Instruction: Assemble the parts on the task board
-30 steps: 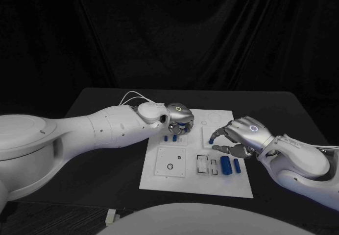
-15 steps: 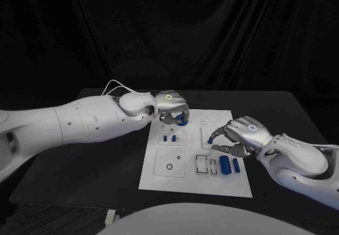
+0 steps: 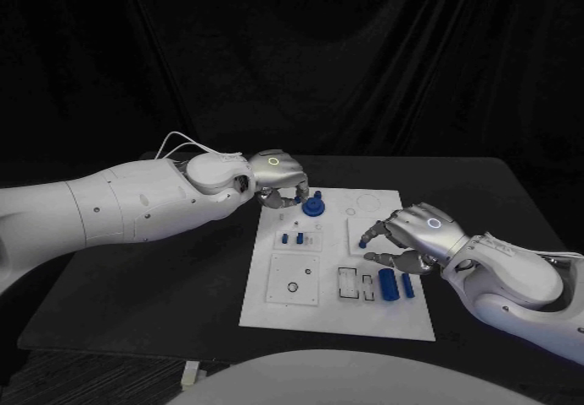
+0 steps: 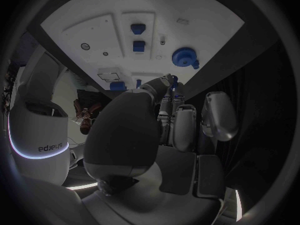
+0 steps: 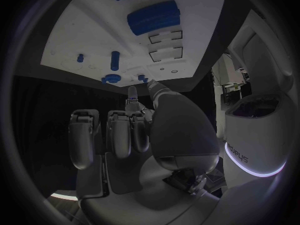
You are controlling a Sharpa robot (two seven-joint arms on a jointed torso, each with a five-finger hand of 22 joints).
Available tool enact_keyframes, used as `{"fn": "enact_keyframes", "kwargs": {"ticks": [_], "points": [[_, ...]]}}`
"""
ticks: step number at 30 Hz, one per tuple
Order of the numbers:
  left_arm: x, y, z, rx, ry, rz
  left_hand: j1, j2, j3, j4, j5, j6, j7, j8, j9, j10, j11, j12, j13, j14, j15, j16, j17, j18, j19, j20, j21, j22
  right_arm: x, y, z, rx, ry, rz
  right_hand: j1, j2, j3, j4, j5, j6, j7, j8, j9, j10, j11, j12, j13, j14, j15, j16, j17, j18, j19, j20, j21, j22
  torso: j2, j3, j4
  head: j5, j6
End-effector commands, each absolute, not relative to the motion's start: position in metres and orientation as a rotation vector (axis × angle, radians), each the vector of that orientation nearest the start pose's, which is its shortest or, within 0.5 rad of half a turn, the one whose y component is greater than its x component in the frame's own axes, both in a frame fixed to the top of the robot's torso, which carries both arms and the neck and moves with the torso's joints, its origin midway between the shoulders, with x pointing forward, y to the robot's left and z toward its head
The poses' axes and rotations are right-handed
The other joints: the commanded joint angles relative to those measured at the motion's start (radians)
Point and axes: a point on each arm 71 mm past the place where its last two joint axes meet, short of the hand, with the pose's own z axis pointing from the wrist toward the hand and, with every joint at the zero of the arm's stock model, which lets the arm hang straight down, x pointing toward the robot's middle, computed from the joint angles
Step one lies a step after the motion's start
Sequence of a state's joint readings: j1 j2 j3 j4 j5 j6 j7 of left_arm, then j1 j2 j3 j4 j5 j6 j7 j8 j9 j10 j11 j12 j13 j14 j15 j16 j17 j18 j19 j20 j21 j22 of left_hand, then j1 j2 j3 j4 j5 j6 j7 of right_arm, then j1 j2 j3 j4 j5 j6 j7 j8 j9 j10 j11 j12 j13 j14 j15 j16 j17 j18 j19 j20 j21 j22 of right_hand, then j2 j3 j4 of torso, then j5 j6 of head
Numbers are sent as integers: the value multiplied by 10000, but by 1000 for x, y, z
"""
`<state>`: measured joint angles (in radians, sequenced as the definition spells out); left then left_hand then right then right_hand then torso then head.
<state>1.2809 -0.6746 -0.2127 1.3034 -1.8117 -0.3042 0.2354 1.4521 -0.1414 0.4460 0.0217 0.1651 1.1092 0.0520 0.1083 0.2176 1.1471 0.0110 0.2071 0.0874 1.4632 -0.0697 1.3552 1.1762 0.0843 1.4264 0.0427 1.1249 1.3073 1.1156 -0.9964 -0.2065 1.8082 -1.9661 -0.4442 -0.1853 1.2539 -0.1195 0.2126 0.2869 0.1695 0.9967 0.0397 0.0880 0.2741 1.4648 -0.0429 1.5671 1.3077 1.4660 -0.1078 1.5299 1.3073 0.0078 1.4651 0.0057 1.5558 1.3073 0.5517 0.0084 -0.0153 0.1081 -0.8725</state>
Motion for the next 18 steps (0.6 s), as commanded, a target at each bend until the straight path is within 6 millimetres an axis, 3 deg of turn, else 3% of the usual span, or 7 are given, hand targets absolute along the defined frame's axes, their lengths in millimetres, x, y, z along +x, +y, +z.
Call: {"fn": "enact_keyframes", "kwargs": {"ticks": [1,7,18], "points": [[495,158,-226,8771,15993,-6475,-127,5,28,-35,-50,-59,9,-51,-9,92,-71,-69,6,157,-29,-57,-14,-14,-37,-34,-51,1528,375,-185,-239,-6010,15475,5910,112,-17,20,15,8,77,-22,4,-13,1060,-24,37,2631,885,-67,-24,1761,-27,950,-45,-33,2568,15,-3,1,-37,-1],[493,158,-242,8750,16388,-6503,-131,9,34,-35,-64,-80,16,-70,-13,87,-65,-89,2,150,-25,-67,-32,-13,-41,-32,-60,1526,375,-186,-239,-5990,15465,5916,117,-18,21,12,8,76,-21,3,-14,1060,-24,37,2631,883,-68,-29,1750,-24,943,-45,-44,2564,8,-1,1,-39,-1],[494,159,-251,8661,16606,-6396,-139,6,36,-36,-79,-116,19,-101,-19,104,-61,-103,1,140,-21,-83,-61,-10,-50,-29,-84,1522,375,-185,-238,-5986,15435,5953,117,-18,21,12,8,76,-21,3,-14,1060,-24,37,2631,883,-68,-29,1750,-24,943,-45,-44,2564,10,-3,-2,-46,-1]]}}
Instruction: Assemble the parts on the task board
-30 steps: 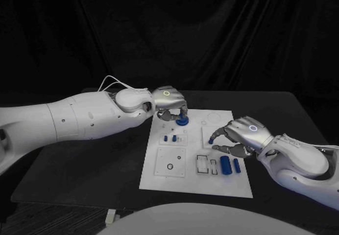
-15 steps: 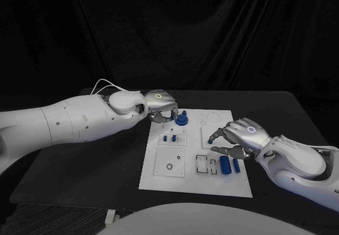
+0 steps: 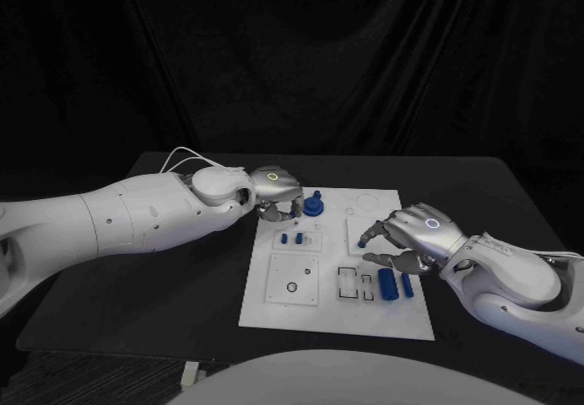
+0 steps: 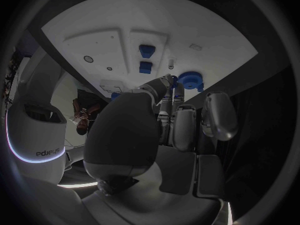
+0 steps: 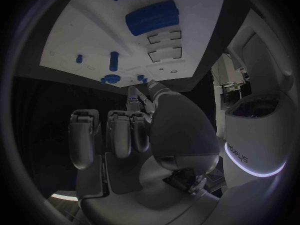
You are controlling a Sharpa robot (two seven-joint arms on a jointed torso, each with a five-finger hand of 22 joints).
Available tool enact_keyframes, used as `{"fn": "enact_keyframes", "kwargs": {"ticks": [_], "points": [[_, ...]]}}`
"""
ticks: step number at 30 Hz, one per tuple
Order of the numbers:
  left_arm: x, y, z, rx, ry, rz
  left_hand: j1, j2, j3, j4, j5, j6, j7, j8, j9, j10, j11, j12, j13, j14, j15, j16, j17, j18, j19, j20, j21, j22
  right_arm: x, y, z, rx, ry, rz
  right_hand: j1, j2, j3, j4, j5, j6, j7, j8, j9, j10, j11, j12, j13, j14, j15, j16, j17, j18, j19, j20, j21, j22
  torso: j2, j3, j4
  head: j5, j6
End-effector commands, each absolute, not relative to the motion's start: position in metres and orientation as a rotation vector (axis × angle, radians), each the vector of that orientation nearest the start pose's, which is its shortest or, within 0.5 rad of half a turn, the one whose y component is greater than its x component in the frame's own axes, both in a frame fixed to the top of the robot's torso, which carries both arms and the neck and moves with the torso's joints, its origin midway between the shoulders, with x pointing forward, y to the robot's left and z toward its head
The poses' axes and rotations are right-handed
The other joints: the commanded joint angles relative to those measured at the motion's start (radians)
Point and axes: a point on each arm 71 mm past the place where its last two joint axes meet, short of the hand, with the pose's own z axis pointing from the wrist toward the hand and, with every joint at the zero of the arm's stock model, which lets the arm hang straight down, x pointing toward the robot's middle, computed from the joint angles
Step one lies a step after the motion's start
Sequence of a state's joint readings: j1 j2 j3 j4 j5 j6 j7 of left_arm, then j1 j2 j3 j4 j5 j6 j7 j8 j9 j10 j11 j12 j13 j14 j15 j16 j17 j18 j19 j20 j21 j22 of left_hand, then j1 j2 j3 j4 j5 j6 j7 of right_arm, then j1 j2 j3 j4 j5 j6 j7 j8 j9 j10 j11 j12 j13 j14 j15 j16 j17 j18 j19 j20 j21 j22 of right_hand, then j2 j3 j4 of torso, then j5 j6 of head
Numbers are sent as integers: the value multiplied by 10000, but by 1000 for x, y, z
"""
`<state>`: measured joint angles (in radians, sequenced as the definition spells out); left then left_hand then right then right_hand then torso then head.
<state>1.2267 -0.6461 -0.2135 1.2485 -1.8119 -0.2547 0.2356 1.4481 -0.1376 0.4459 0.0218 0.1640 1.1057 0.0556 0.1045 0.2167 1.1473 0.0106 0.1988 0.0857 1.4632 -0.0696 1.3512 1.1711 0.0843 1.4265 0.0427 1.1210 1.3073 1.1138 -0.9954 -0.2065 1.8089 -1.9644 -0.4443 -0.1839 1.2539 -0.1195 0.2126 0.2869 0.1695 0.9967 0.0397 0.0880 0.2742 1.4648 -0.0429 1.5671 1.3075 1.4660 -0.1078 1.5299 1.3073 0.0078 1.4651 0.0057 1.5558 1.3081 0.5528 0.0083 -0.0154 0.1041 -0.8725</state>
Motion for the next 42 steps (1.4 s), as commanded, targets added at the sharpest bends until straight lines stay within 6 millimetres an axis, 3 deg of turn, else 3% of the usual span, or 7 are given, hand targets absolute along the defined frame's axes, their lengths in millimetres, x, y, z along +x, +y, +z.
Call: {"fn": "enact_keyframes", "kwargs": {"ticks": [1,42], "points": [[494,159,-252,8654,16627,-6385,-101,-33,37,-37,-69,-83,-16,-65,-11,101,-56,-22,17,140,-21,-41,-6,-11,-49,-29,-39,1524,375,-185,-238,-5984,15434,5954,117,-18,21,12,8,76,-21,3,-15,1060,-24,37,2633,883,-68,-29,1750,-25,943,-45,-44,2556,0,-3,-1,-6,-1],[495,150,-269,8615,16922,-6345,-93,-37,81,-74,-67,-265,-73,-215,-42,148,-71,-104,11,100,-24,-95,-105,1,-79,-25,-117,1510,375,-186,-239,-5978,15461,5918,125,-22,19,11,6,81,-18,4,-18,1060,-24,37,2633,881,-71,-32,1743,-23,940,-48,-49,2554,-2,1,-2,-71,-1]]}}
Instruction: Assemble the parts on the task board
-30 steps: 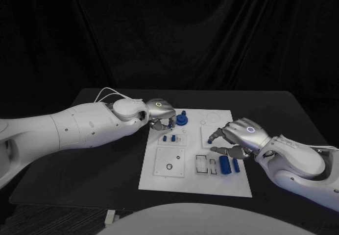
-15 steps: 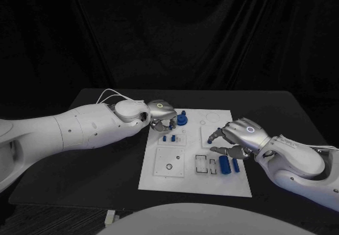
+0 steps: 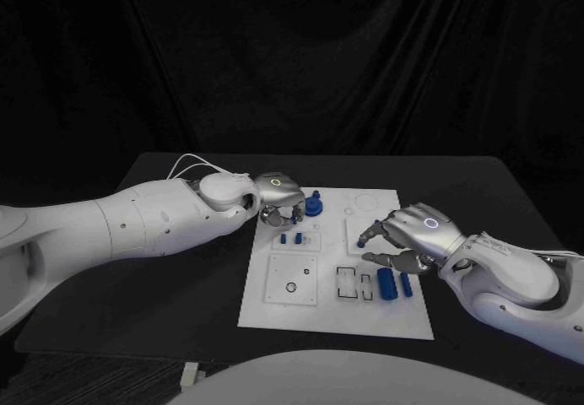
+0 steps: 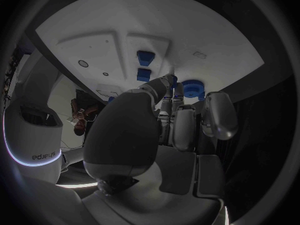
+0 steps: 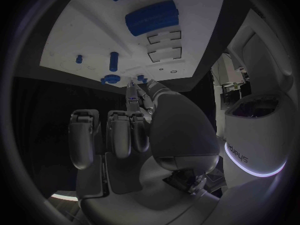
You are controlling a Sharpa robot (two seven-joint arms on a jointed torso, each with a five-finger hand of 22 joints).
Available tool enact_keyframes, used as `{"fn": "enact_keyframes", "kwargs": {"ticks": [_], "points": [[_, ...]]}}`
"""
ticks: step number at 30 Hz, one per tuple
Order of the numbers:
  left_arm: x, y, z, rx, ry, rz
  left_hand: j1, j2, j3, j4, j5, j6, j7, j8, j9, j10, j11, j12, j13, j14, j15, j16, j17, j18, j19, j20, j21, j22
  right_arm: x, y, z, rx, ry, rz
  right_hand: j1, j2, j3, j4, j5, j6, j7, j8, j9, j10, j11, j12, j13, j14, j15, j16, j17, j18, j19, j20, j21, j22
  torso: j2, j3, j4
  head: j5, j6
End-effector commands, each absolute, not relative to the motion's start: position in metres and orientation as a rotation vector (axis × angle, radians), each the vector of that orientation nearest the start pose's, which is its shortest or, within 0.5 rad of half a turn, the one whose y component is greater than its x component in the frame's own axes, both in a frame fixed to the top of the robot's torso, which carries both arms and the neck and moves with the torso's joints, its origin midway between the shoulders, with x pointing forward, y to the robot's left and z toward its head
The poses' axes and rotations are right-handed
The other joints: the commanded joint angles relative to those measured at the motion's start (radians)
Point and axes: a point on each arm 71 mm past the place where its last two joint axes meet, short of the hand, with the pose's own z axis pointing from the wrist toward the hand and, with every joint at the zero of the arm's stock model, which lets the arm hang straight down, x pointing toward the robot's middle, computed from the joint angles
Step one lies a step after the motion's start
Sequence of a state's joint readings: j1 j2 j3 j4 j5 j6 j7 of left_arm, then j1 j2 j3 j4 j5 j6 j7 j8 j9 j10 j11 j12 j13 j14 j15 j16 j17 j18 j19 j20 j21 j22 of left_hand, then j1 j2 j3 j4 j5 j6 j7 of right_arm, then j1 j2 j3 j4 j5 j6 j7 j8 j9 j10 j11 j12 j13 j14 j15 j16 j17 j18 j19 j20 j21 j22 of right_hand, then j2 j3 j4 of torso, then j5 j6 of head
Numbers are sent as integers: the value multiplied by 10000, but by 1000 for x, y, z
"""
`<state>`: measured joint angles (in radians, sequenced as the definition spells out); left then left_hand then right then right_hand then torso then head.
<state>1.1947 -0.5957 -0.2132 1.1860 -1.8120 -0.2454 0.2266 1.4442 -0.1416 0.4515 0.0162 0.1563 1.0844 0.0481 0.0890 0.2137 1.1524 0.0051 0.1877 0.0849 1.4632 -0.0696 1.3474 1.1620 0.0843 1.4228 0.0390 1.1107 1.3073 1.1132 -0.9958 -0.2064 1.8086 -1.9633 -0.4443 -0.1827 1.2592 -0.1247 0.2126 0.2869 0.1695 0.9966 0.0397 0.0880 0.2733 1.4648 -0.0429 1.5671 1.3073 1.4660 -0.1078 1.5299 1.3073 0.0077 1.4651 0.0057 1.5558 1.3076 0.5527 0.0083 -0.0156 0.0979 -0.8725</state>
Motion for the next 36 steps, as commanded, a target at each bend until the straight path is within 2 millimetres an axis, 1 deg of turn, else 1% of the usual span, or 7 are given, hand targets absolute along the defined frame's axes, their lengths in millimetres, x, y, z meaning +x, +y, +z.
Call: {"fn": "enact_keyframes", "kwargs": {"ticks": [1,11,19,28,32,34,36], "points": [[495,150,-270,8622,16936,-6352,-54,3,24,-17,9,-52,1,-60,-12,97,-17,6,19,100,-24,-56,-14,2,-42,12,-14,1510,375,-186,-239,-5977,15462,5916,72,30,20,11,6,81,-18,4,-9,1060,-24,37,2635,881,-71,-33,1743,-22,940,-48,-49,2559,1,0,0,-7,-1],[496,147,-274,8665,17115,-6332,-47,-7,26,-35,10,-79,-31,-84,-15,132,-40,3,27,76,-30,-97,-86,10,-60,10,-60,1500,374,-186,-238,-5968,15453,5922,82,33,23,8,6,92,-19,9,-9,1060,-24,37,2635,881,-72,-33,1742,-23,943,-49,-44,2561,-1,1,-1,-31,-1],[495,147,-277,8650,17270,-6278,-41,-14,29,-53,22,-73,-36,-88,-10,135,-44,-14,29,42,-37,-158,-187,22,-85,5,-126,1486,374,-186,-238,-5965,15453,5923,82,33,23,8,6,92,-19,9,-9,1060,-24,37,2635,881,-72,-33,1742,-23,943,-49,-44,2561,-1,0,-1,-11,-1],[495,147,-283,8636,17439,-6248,-47,-33,42,-75,54,-150,-46,-143,-21,68,-34,-88,19,7,-41,-207,-263,31,-111,-1,-188,1473,374,-186,-238,-5966,15457,5931,87,32,23,7,6,97,-19,11,-9,1060,-25,37,2635,879,-73,-37,1735,-22,939,-50,-51,2558,-1,2,2,-24,-1],[494,147,-284,8631,17473,-6241,-100,-62,49,-75,56,-246,-58,-199,-33,-124,-7,-225,-1,-38,-37,-261,-345,37,-141,-2,-248,1462,374,-186,-238,-5968,15465,5925,87,32,23,7,6,97,-19,11,-9,1060,-25,37,2635,879,-73,-37,1735,-22,939,-50,-51,2558,1,2,0,-23,-1],[494,147,-284,8629,17441,-6261,-129,-82,58,-79,44,-438,-128,-261,-67,-220,6,-281,0,-58,-27,-279,-374,39,-156,3,-279,1458,374,-186,-238,-5971,15469,5924,87,32,23,7,6,97,-19,11,-9,1060,-25,37,2635,879,-73,-37,1735,-22,939,-50,-51,2558,-2,2,1,-28,-1],[494,147,-284,8627,17406,-6281,-168,-115,86,-85,17,-781,-311,-275,-125,-436,55,-391,-6,-84,1,-303,-423,42,-172,18,-323,1451,374,-186,-238,-5975,15474,5924,87,32,23,7,6,97,-19,11,-9,1060,-25,37,2635,879,-73,-37,1735,-22,939,-50,-51,2558,0,0,0,-21,-1]]}}
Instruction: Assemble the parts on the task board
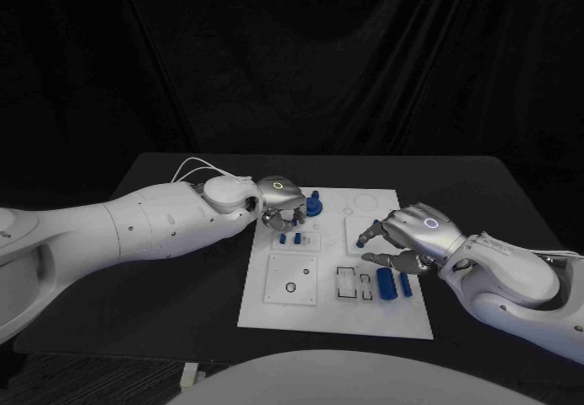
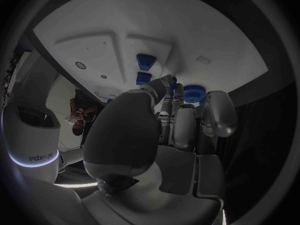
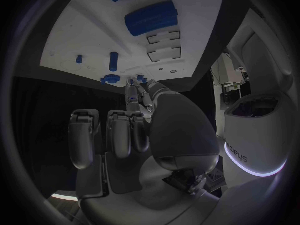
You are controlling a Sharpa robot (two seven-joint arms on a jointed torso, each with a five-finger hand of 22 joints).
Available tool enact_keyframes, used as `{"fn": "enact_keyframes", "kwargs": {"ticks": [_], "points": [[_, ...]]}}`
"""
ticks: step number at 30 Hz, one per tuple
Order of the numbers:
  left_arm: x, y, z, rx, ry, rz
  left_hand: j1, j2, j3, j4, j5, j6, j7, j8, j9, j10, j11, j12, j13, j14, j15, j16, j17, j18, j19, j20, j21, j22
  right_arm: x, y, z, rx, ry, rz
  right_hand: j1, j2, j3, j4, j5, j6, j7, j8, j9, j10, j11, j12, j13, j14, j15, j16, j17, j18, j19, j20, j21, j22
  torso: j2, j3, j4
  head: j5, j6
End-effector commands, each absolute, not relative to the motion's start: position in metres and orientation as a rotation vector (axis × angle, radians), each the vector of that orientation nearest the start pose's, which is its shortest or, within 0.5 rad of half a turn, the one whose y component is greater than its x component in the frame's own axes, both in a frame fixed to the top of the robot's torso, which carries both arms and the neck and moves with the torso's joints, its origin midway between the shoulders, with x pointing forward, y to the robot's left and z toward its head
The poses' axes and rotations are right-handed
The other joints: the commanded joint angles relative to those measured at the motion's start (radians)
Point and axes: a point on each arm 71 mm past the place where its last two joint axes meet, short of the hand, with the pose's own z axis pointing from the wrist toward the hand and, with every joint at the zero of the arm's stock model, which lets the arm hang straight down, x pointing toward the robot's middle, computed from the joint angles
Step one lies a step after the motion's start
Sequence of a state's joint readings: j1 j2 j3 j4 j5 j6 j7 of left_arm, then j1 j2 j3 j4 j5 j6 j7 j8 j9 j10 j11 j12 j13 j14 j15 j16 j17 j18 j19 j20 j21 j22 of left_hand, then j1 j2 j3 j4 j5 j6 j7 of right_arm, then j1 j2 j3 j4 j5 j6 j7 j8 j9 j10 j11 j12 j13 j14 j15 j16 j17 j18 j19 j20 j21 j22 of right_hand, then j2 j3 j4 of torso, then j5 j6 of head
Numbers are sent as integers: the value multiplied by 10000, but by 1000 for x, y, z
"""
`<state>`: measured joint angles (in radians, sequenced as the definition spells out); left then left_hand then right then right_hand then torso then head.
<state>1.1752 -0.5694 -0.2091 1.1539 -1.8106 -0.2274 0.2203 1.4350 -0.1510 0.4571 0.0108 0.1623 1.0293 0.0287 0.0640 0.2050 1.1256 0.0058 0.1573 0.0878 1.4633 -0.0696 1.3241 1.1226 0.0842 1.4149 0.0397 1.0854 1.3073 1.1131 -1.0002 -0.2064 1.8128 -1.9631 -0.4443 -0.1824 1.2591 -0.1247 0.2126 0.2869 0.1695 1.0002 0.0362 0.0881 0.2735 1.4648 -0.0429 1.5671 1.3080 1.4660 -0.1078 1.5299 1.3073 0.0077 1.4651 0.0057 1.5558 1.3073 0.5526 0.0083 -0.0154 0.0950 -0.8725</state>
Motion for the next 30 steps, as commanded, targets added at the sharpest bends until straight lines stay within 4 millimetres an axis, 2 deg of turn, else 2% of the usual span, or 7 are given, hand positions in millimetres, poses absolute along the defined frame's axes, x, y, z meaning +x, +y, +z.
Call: {"fn": "enact_keyframes", "kwargs": {"ticks": [1,8,23,30], "points": [[494,147,-284,8630,17394,-6291,-89,-40,41,-34,-43,-358,-175,-28,-61,-226,69,-113,-30,-97,11,-87,-61,46,-101,20,-97,1446,374,-186,-238,-5976,15477,5923,88,31,23,7,6,61,16,11,-12,1060,-24,37,2628,879,-73,-36,1735,-21,939,-50,-51,2561,3,2,-1,13,-1],[493,147,-284,8649,17363,-6342,-177,-140,68,-29,-69,-926,-402,-31,-167,-534,146,-224,-9,-171,58,-177,-224,61,-137,64,-209,1425,374,-186,-238,-5975,15494,5906,94,30,23,6,6,71,16,16,-11,1060,-25,37,2628,882,-74,-30,1747,-24,945,-51,-41,2565,0,-1,-2,19,-1],[494,150,-283,8547,17256,-6281,-227,-179,58,-12,-109,-1110,-481,-22,-208,-621,169,-243,7,-228,67,-263,-370,74,-161,75,-286,1408,374,-187,-238,-5961,15496,5895,110,24,24,-1,7,80,13,20,-11,1060,-27,37,2628,883,-74,-27,1754,-26,949,-52,-34,2568,2,2,-1,21,-1],[493,153,-279,8380,16791,-6328,-298,-225,3,34,-169,-1503,-624,-24,-308,-967,219,-338,23,-255,94,-284,-411,76,-166,102,-327,1404,373,-188,-238,-5940,15511,5862,110,24,24,-1,7,80,13,20,-11,1060,-27,37,2628,883,-74,-27,1754,-26,949,-52,-34,2568,0,2,-2,13,-1]]}}
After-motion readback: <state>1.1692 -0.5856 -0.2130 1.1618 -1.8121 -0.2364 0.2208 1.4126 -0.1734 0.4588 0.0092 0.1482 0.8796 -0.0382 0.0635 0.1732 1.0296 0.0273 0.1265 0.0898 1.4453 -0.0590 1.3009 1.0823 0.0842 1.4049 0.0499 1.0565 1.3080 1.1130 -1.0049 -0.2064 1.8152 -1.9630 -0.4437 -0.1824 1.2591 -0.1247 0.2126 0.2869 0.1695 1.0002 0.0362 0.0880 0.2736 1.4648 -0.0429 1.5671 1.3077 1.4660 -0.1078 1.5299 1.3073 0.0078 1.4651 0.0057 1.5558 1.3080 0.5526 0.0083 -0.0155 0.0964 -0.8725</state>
